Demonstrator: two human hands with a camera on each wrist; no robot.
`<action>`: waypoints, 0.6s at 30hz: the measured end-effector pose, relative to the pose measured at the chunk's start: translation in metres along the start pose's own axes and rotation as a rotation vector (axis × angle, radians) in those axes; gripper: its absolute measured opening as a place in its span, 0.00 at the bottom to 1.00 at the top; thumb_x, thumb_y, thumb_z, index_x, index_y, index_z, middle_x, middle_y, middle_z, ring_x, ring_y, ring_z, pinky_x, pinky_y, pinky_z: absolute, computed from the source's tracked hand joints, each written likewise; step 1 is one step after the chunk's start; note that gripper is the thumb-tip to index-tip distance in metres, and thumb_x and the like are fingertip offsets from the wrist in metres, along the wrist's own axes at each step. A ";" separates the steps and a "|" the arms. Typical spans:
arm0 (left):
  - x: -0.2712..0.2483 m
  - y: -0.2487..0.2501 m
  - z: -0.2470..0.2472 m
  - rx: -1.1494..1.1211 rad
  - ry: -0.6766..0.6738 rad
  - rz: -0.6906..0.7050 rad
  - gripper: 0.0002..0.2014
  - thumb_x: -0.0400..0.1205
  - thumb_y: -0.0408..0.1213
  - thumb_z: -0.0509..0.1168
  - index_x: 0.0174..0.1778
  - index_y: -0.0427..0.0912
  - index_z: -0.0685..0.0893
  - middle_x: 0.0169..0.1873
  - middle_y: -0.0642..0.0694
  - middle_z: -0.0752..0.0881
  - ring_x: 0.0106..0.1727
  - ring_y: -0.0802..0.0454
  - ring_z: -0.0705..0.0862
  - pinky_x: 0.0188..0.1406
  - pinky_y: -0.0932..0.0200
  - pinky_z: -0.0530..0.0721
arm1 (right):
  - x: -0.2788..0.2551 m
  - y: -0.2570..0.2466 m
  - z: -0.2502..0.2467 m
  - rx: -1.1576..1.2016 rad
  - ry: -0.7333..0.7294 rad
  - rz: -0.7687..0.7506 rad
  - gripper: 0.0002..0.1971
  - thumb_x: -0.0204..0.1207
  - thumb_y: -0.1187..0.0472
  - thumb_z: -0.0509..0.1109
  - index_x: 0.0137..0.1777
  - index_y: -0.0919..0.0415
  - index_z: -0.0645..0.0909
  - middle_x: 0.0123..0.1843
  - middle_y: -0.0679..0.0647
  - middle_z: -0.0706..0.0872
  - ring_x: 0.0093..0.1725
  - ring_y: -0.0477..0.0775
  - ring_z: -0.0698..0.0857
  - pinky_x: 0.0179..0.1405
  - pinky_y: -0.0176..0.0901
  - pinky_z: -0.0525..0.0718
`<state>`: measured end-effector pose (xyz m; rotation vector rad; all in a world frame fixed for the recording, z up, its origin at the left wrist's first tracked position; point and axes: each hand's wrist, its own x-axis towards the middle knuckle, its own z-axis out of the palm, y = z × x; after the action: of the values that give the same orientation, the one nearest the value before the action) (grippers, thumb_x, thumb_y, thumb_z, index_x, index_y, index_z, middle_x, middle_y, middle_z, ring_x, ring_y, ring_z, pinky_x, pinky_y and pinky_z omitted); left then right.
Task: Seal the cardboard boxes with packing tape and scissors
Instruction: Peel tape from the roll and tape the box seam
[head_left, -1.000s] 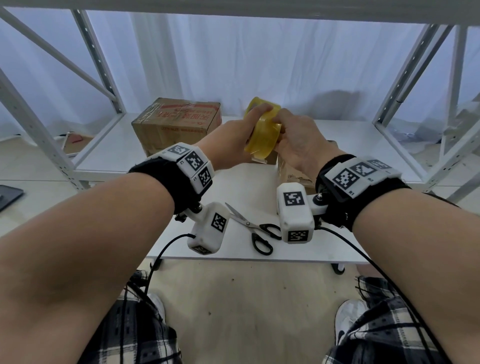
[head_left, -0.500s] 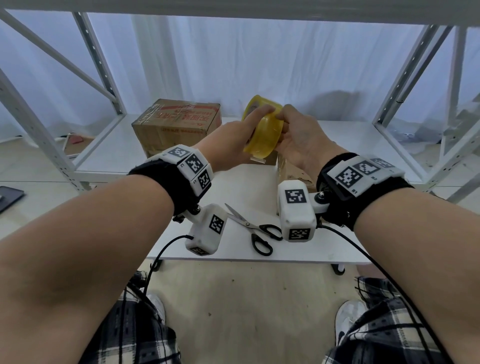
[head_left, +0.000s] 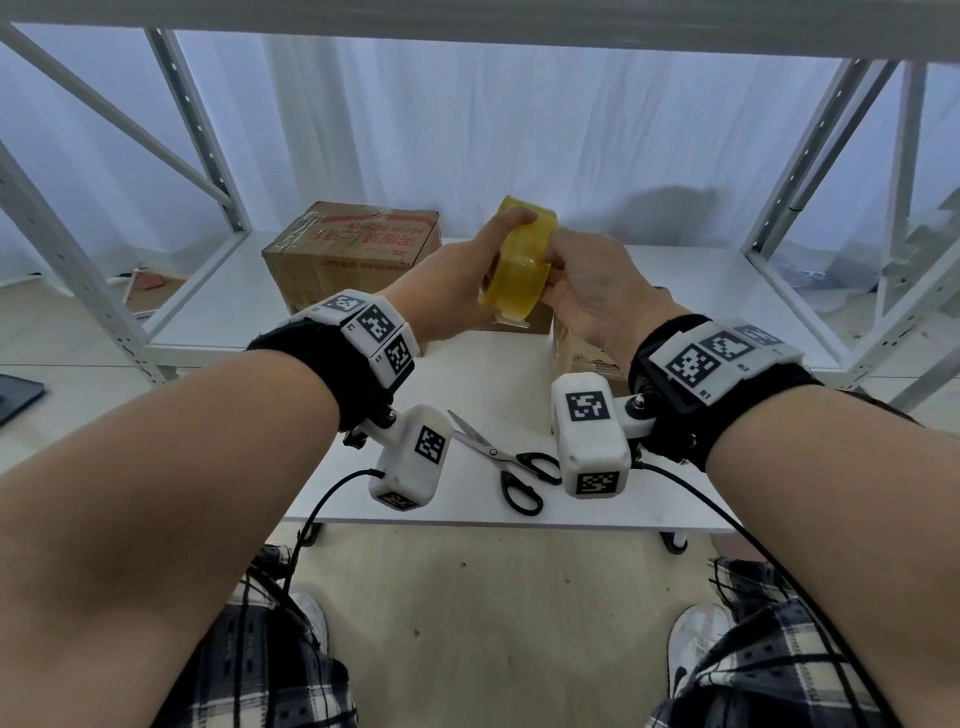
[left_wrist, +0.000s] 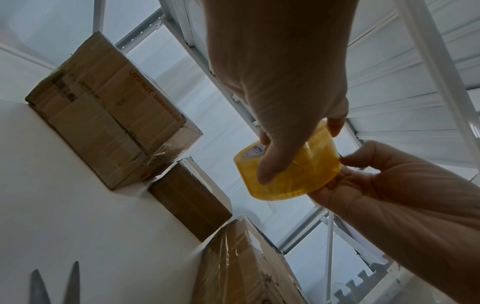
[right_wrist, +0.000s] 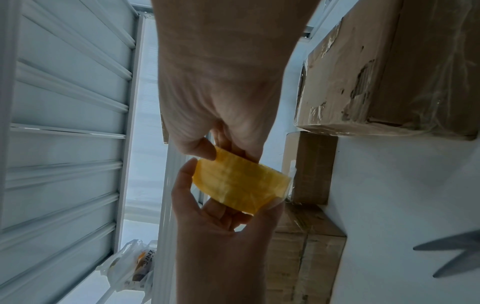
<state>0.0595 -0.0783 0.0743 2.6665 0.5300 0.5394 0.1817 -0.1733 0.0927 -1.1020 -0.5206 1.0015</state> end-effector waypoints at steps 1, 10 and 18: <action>0.000 0.000 -0.001 -0.001 -0.004 -0.001 0.44 0.76 0.38 0.73 0.82 0.47 0.53 0.46 0.44 0.87 0.41 0.52 0.84 0.43 0.63 0.78 | 0.000 0.000 0.000 -0.020 0.003 -0.011 0.15 0.74 0.81 0.56 0.57 0.74 0.78 0.42 0.65 0.84 0.40 0.63 0.86 0.40 0.58 0.89; 0.000 0.002 -0.016 0.023 -0.117 0.021 0.44 0.76 0.40 0.75 0.83 0.46 0.54 0.55 0.44 0.86 0.50 0.51 0.82 0.46 0.69 0.71 | 0.006 0.001 -0.005 -0.299 -0.035 -0.045 0.05 0.80 0.67 0.67 0.48 0.70 0.82 0.51 0.66 0.89 0.52 0.62 0.90 0.55 0.55 0.88; 0.002 0.005 -0.026 0.196 -0.209 0.001 0.45 0.75 0.38 0.75 0.82 0.51 0.54 0.55 0.43 0.85 0.50 0.49 0.82 0.51 0.56 0.79 | 0.007 -0.002 -0.008 -0.346 -0.091 -0.015 0.11 0.80 0.66 0.67 0.57 0.73 0.81 0.52 0.64 0.90 0.51 0.60 0.91 0.53 0.54 0.89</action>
<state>0.0518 -0.0750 0.0992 2.8634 0.5437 0.2130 0.1919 -0.1717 0.0903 -1.3601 -0.7966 0.9737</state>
